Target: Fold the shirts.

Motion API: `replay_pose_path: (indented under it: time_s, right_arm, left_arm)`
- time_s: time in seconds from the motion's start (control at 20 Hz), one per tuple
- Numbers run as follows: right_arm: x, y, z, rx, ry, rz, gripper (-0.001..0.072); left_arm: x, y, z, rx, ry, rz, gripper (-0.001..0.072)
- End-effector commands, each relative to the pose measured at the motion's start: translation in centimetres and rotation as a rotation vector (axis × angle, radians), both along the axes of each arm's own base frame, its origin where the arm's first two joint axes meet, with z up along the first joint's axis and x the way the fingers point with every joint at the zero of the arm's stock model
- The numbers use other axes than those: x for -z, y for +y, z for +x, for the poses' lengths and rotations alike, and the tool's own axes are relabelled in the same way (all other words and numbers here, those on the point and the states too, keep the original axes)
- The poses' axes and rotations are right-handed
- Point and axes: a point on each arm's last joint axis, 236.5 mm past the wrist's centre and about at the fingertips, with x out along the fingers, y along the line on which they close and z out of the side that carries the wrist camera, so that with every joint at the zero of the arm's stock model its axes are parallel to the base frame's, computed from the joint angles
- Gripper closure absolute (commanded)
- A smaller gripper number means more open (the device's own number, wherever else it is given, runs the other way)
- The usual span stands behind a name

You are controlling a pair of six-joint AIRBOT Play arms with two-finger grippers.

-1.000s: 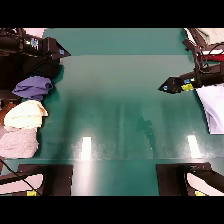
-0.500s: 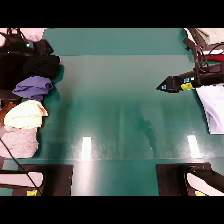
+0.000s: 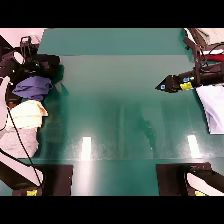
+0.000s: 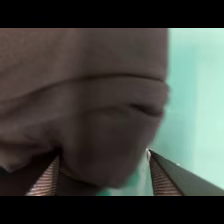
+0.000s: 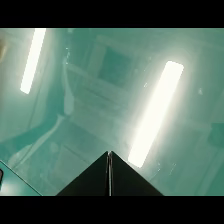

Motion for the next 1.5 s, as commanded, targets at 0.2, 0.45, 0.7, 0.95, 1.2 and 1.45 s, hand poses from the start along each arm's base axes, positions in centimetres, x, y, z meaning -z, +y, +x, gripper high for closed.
replay_pose_path:
  time_s: [0.2,0.45,0.7,0.95,1.2,1.45]
  right_arm:
    - [0.0,0.0,0.0,0.000,0.000,0.001,0.0690]
    - [-1.5,-0.3,2.3,0.058,-0.094,0.013,0.0690]
    - [-10.2,-1.9,6.1,0.132,-0.368,0.000,0.0690]
    - [-18.0,-5.3,7.4,0.216,-0.569,-0.035,0.0690]
    - [-21.4,-5.5,5.9,0.193,-0.622,-0.048,0.0690]
    - [-21.0,-5.0,4.6,0.150,-0.585,-0.062,0.0690]
  left_arm:
    - [2.2,0.8,0.6,0.005,0.009,0.030,0.0677]
    - [-8.1,-2.6,1.8,0.058,-0.061,-0.113,0.0678]
    - [-31.5,-14.3,-4.9,0.474,-0.463,-0.359,0.0679]
    - [-43.0,-24.3,-20.6,0.878,-0.573,-0.443,0.0679]
    - [-42.9,-32.7,-27.2,1.104,-0.519,-0.505,0.0678]
    - [-28.9,-39.7,-26.2,1.148,-0.172,-0.423,0.0678]
